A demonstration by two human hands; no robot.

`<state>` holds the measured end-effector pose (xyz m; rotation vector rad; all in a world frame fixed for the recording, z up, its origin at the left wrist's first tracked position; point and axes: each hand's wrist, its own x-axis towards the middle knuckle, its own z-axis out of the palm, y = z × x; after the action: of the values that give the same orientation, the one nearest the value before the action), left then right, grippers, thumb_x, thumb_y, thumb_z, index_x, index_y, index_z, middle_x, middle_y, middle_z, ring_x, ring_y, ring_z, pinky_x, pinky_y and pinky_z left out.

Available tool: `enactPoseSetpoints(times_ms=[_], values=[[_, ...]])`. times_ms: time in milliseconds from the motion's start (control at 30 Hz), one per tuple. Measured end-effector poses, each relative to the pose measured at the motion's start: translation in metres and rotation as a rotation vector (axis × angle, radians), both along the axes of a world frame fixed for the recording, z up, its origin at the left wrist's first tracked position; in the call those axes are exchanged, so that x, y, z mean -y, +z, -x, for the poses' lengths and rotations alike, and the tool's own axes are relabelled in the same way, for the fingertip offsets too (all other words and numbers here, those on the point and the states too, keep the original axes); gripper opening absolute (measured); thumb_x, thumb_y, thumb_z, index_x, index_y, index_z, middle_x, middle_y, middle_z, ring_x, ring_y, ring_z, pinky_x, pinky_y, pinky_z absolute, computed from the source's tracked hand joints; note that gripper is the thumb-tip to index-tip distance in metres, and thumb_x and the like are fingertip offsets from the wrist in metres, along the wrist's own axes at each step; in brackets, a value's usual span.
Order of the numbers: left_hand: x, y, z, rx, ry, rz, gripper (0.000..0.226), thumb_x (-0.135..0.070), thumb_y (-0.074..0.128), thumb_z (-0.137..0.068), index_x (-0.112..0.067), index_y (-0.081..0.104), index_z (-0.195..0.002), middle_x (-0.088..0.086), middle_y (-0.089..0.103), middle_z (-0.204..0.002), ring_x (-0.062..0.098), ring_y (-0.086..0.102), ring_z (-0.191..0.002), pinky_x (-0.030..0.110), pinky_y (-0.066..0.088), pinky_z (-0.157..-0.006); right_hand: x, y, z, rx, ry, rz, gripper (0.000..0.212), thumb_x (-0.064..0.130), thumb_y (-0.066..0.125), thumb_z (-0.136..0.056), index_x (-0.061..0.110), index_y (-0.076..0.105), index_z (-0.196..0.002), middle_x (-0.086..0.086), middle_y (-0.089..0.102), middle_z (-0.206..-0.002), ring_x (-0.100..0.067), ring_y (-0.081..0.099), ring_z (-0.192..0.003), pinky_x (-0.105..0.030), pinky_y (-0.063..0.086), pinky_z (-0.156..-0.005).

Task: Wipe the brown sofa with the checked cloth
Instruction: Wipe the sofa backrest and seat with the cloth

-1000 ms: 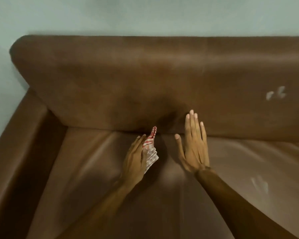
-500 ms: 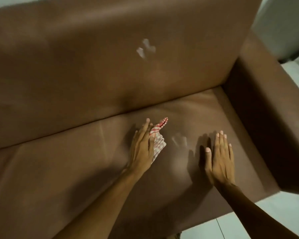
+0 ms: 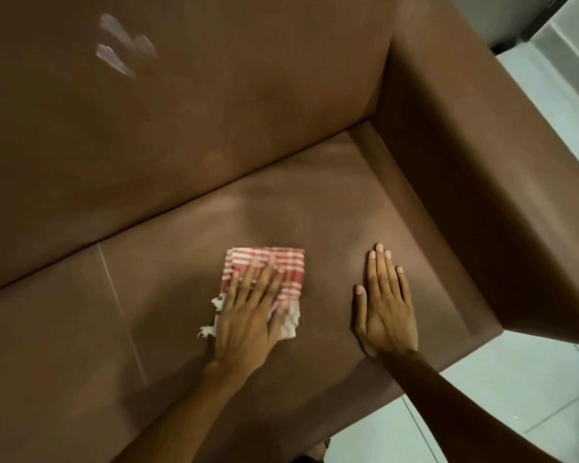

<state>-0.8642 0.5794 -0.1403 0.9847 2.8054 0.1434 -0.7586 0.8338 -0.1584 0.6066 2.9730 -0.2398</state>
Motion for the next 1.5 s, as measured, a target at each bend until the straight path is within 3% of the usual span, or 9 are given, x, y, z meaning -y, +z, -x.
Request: enactPoseSetpoints(times_ms=[167, 333, 433, 600, 1000, 1100, 1267, 1367, 1500], values=[[-0.085, 0.009, 0.098, 0.016, 0.267, -0.061, 0.061, -0.044, 0.031, -0.114, -0.02, 0.023, -0.17, 0.003, 0.014, -0.181, 0.029, 0.007, -0.169, 0.051, 0.009, -0.138, 0.001, 0.0, 0.0, 0.02, -0.01, -0.005, 0.071, 0.043, 0.014, -0.116, 0.012, 0.001, -0.178, -0.006, 0.0, -0.189, -0.019, 0.0, -0.177, -0.043, 0.011, -0.144], [-0.106, 0.008, 0.107, 0.012, 0.02, -0.081, 0.06, -0.041, 0.035, -0.11, -0.024, 0.029, -0.168, 0.002, 0.02, -0.18, 0.027, 0.013, -0.168, 0.052, 0.015, -0.136, -0.001, -0.001, -0.002, 0.023, -0.003, -0.006, 0.071, 0.044, 0.014, -0.116, 0.012, 0.001, -0.178, -0.006, 0.0, -0.189, -0.019, -0.002, -0.177, -0.044, 0.011, -0.144], [-0.048, 0.001, 0.1, -0.066, 0.325, -0.152, 0.056, -0.034, 0.04, -0.11, -0.016, 0.041, -0.163, 0.01, 0.037, -0.174, 0.035, 0.03, -0.163, 0.056, 0.026, -0.133, -0.001, -0.003, 0.0, 0.017, -0.006, -0.006, 0.072, 0.044, 0.016, -0.116, 0.012, 0.0, -0.178, -0.006, -0.001, -0.189, -0.02, -0.002, -0.177, -0.043, 0.009, -0.144], [-0.08, 0.008, 0.118, 0.04, 0.742, -0.123, 0.063, -0.041, 0.033, -0.109, -0.019, 0.028, -0.168, 0.015, 0.018, -0.179, 0.04, 0.01, -0.167, 0.059, 0.007, -0.136, -0.002, -0.007, 0.0, -0.002, -0.004, -0.001, 0.072, 0.044, 0.017, -0.116, 0.012, 0.001, -0.178, -0.005, 0.0, -0.189, -0.019, -0.001, -0.177, -0.043, 0.01, -0.144], [-0.004, -0.007, -0.011, 0.075, -0.331, -0.121, 0.058, -0.039, 0.039, -0.111, -0.036, 0.027, -0.167, -0.008, 0.016, -0.181, 0.02, 0.013, -0.168, 0.05, 0.019, -0.136, -0.001, -0.007, -0.002, -0.039, -0.015, -0.009, 0.071, 0.044, 0.015, -0.116, 0.012, 0.004, -0.178, -0.005, 0.004, -0.189, -0.02, 0.003, -0.177, -0.045, 0.015, -0.143], [0.038, 0.0, 0.003, 0.062, -0.19, -0.035, 0.054, -0.038, 0.039, -0.109, -0.036, 0.038, -0.163, -0.011, 0.019, -0.177, 0.024, 0.027, -0.165, 0.05, 0.011, -0.136, 0.0, -0.007, -0.003, -0.039, -0.018, 0.01, 0.071, 0.046, 0.013, -0.116, 0.013, 0.004, -0.178, -0.006, 0.005, -0.189, -0.021, 0.006, -0.176, -0.046, 0.017, -0.143], [-0.033, 0.014, 0.072, 0.054, 0.222, -0.168, 0.054, -0.035, 0.042, -0.113, -0.033, 0.032, -0.166, -0.006, 0.022, -0.179, 0.024, 0.014, -0.168, 0.038, -0.007, -0.135, -0.001, -0.015, -0.001, -0.051, -0.015, 0.027, 0.071, 0.044, 0.016, -0.116, 0.015, 0.0, -0.178, -0.004, 0.003, -0.189, -0.019, 0.002, -0.177, -0.044, 0.012, -0.144], [-0.067, 0.005, 0.061, 0.092, 0.101, -0.122, 0.057, -0.036, 0.042, -0.11, -0.035, 0.032, -0.166, -0.007, 0.018, -0.18, 0.025, 0.009, -0.169, 0.052, 0.003, -0.138, -0.001, -0.016, -0.004, -0.065, -0.003, -0.001, 0.07, 0.044, 0.016, -0.116, 0.016, 0.0, -0.178, -0.003, 0.002, -0.189, -0.018, 0.001, -0.177, -0.04, 0.007, -0.144], [-0.029, 0.004, 0.012, 0.112, -0.233, -0.157, 0.053, -0.034, 0.041, -0.11, -0.031, 0.041, -0.163, -0.008, 0.032, -0.176, 0.019, 0.022, -0.166, 0.05, 0.021, -0.136, -0.001, -0.008, 0.004, -0.079, -0.014, 0.007, 0.07, 0.042, 0.017, -0.116, 0.014, 0.0, -0.178, -0.005, 0.002, -0.189, -0.02, 0.002, -0.177, -0.042, 0.008, -0.144]])
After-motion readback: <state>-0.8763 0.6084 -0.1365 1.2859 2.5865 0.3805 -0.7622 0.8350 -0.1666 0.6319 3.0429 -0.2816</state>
